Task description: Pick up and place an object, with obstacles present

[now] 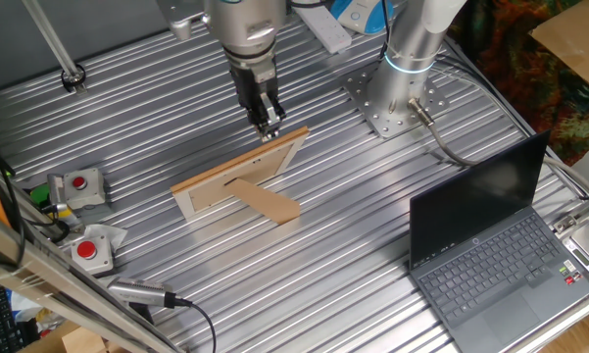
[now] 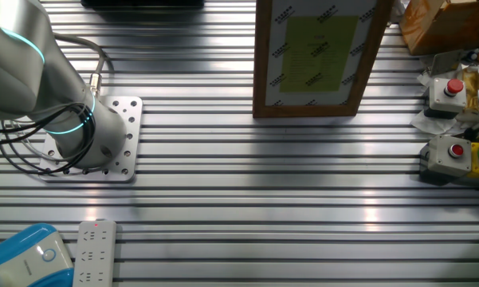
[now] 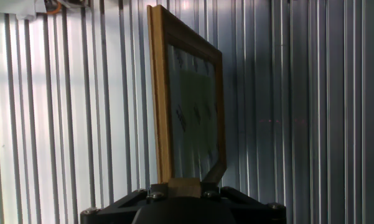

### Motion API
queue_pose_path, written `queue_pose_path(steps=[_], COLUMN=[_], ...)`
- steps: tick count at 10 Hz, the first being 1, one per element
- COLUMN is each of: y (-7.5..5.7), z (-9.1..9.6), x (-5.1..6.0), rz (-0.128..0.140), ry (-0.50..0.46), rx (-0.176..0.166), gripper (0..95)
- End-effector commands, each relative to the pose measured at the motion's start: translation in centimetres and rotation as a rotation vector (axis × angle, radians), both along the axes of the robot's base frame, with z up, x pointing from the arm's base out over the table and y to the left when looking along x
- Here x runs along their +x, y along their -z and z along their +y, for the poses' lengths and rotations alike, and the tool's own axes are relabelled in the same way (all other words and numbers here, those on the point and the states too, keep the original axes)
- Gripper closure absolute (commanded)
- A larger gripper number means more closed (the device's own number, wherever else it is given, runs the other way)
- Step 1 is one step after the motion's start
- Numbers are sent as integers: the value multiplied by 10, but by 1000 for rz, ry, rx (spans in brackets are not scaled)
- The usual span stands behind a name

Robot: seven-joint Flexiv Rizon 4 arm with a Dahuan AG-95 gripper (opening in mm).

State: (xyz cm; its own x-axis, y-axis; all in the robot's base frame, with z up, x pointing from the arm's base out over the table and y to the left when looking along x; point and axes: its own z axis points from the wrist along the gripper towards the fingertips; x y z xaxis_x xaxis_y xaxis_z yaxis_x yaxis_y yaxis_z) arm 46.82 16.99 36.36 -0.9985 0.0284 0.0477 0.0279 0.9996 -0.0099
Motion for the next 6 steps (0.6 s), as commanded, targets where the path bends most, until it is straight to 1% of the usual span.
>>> queue_pose_path(steps=[1, 4, 6], y=[-9, -11, -7], z=[12, 34, 49], x=[0, -2, -4], rz=[17, 22, 21], ry=[8, 32, 47], rx=[-3, -13, -24], gripper=[950, 950, 950])
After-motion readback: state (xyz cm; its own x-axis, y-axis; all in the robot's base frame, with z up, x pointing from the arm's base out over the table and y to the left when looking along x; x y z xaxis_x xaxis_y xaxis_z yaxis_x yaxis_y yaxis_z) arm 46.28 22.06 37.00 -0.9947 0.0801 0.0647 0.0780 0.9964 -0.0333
